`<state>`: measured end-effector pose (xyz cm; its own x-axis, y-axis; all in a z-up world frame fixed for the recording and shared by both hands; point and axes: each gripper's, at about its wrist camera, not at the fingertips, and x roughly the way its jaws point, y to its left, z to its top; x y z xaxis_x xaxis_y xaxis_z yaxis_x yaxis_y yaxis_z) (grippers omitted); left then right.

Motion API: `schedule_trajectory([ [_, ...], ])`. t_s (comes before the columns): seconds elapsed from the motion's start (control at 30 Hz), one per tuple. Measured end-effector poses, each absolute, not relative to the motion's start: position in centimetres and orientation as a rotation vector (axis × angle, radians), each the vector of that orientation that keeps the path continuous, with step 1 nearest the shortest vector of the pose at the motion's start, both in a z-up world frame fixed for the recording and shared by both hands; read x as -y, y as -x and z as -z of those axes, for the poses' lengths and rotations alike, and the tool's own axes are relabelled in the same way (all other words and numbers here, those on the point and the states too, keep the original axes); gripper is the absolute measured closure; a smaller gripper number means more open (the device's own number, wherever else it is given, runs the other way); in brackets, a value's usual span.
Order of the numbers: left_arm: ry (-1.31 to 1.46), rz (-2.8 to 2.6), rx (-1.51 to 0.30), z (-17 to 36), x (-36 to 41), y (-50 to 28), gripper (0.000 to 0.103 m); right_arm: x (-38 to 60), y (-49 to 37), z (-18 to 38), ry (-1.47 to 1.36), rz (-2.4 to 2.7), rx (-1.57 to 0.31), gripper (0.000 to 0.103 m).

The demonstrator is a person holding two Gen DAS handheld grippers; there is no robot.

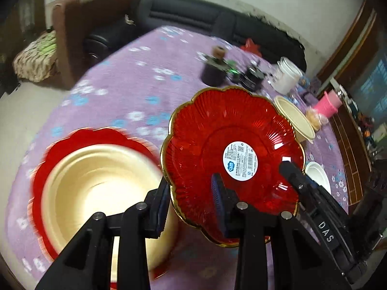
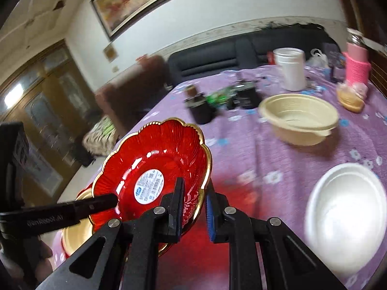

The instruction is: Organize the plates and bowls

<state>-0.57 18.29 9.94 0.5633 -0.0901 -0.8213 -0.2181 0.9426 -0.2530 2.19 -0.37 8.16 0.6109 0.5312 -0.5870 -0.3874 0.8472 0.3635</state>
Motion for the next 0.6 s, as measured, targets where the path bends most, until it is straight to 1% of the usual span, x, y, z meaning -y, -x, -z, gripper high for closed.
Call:
schedule_trajectory([
  [0.3, 0.430, -0.172, -0.913, -9.8, -24.9, 7.3, 0.069, -7.8, 2.2, -7.6, -0.132, -0.639, -0.792, 0.085],
  [0.4, 0.462, -0.188, -0.901, -9.3, -26.6, 8.7, 0.067, -9.4, 2.7, -7.0, -0.105, -0.652, -0.816, 0.085],
  [0.6, 0.483, -0.190, -0.896, -8.3, -28.3, 9.6, 0.067, -11.6, 3.0, -5.8, -0.071, -0.648, -0.860, 0.085],
])
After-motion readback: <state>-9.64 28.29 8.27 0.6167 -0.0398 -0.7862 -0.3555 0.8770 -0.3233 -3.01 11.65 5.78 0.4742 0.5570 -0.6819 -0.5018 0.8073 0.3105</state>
